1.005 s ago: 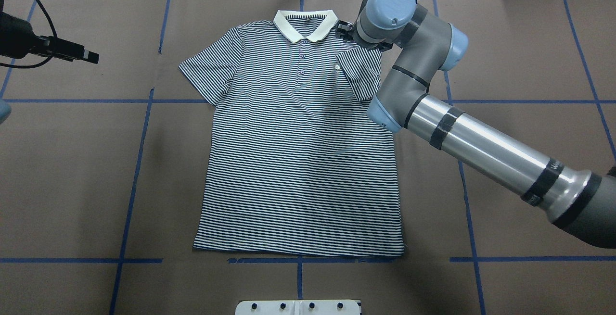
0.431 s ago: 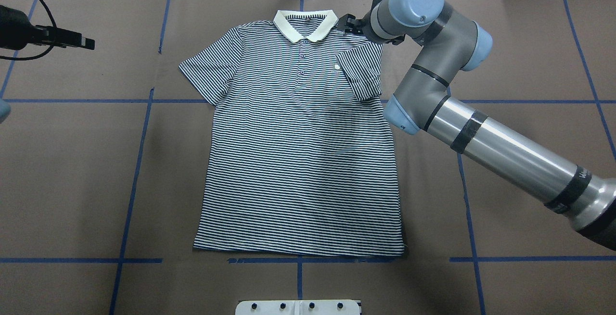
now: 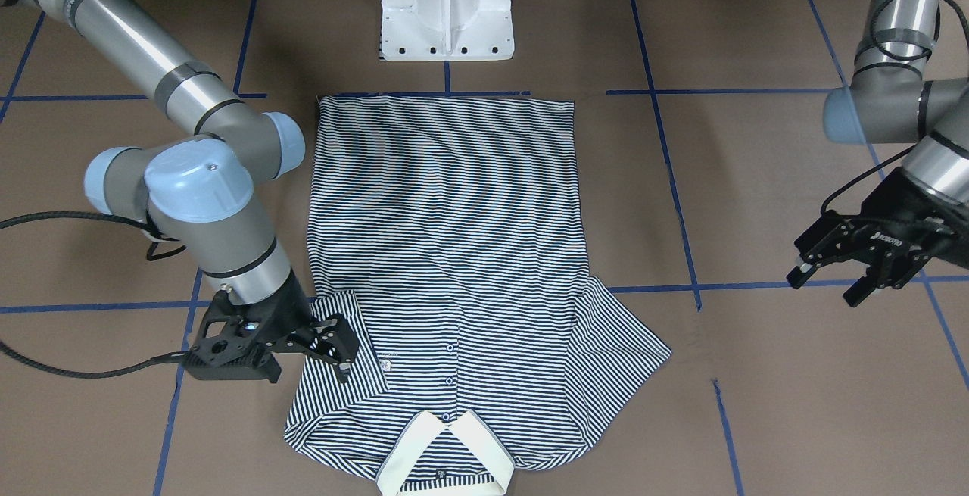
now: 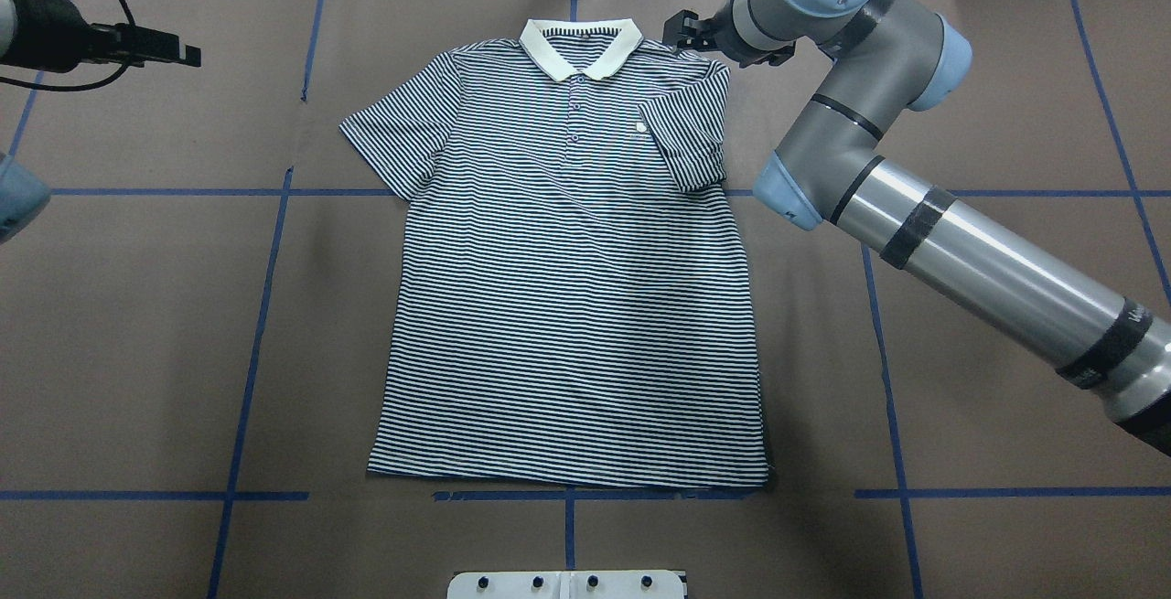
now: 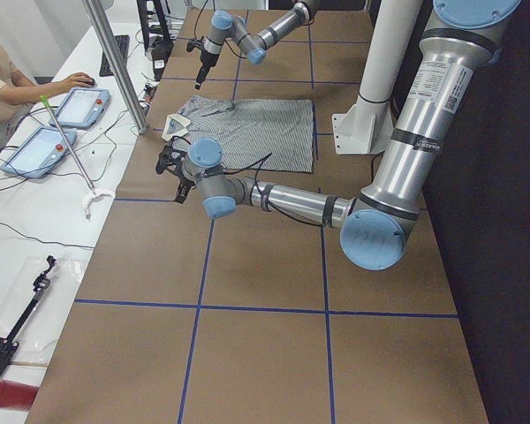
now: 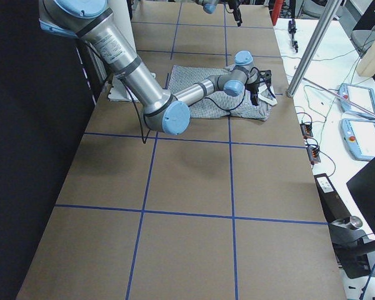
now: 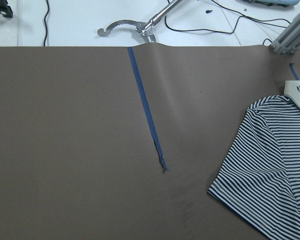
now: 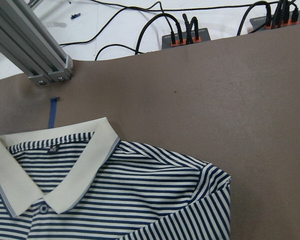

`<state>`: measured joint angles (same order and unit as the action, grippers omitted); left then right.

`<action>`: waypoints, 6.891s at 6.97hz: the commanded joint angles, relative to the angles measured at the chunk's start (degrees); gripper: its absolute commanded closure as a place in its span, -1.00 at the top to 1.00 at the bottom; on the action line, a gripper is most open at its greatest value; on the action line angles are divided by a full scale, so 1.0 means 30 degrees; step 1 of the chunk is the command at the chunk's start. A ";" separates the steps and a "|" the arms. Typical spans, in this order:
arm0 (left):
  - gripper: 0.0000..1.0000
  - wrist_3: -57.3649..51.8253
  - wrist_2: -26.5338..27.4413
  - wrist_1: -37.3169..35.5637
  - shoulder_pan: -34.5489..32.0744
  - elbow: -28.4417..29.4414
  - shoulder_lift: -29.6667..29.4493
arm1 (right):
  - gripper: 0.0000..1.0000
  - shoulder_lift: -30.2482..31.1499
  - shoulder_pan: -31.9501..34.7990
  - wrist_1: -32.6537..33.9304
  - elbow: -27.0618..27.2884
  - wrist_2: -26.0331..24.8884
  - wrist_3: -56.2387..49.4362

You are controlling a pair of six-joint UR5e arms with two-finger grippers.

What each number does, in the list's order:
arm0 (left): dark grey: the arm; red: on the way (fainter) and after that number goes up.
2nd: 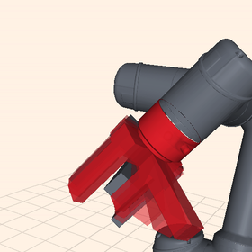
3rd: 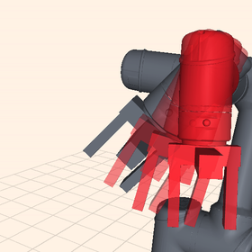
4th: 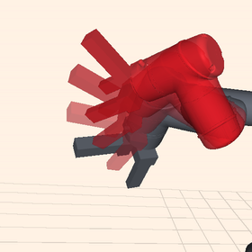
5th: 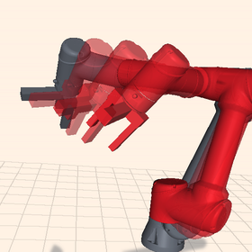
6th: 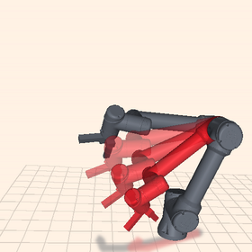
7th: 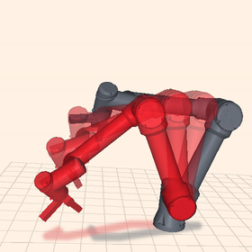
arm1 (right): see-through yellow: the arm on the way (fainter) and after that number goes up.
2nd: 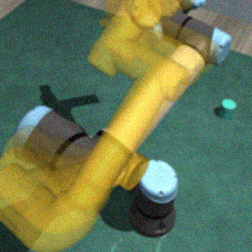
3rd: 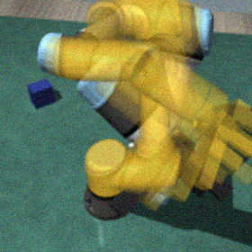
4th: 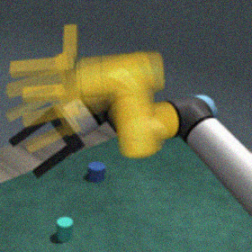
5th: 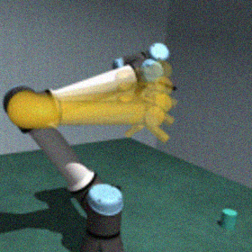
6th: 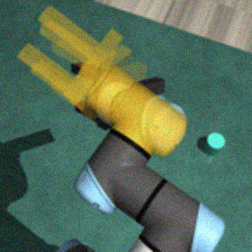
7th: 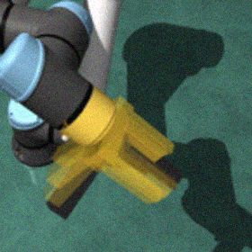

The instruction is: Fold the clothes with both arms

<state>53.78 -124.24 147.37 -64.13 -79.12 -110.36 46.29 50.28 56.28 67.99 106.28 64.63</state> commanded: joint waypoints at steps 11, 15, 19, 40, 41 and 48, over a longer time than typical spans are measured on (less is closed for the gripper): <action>0.27 0.2609 0.4763 -0.4064 0.4823 0.5894 -0.5312 | 1.00 0.2588 0.4041 -0.0158 -0.0075 0.4329 -0.5868; -1.00 0.2609 0.4792 -0.4122 0.4911 0.6333 -0.5751 | 1.00 0.2763 0.4041 -0.0129 -0.0045 0.4299 -0.5868; -1.00 0.2958 0.4588 -0.5497 0.4823 0.4587 -0.6747 | 1.00 0.2647 0.3953 -0.0099 -0.0075 0.4299 -0.5868; 0.56 0.6096 0.5818 0.3084 0.8952 -0.2397 -0.1857 | 0.87 1.3605 -1.1130 0.6545 1.7093 -0.6070 1.8563; 0.56 0.6096 0.5847 0.3084 0.9012 -0.2397 -0.1885 | 0.84 1.3487 -1.1425 0.6725 1.7064 -0.6072 1.8566; 0.58 0.6154 0.6696 0.3084 0.9100 -0.3095 -0.1507 | 0.64 1.2491 -1.4357 0.6756 1.6334 -0.6102 1.8712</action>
<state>72.15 -104.85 156.62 -36.95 -87.29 -115.60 84.37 7.86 76.55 117.74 87.92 120.76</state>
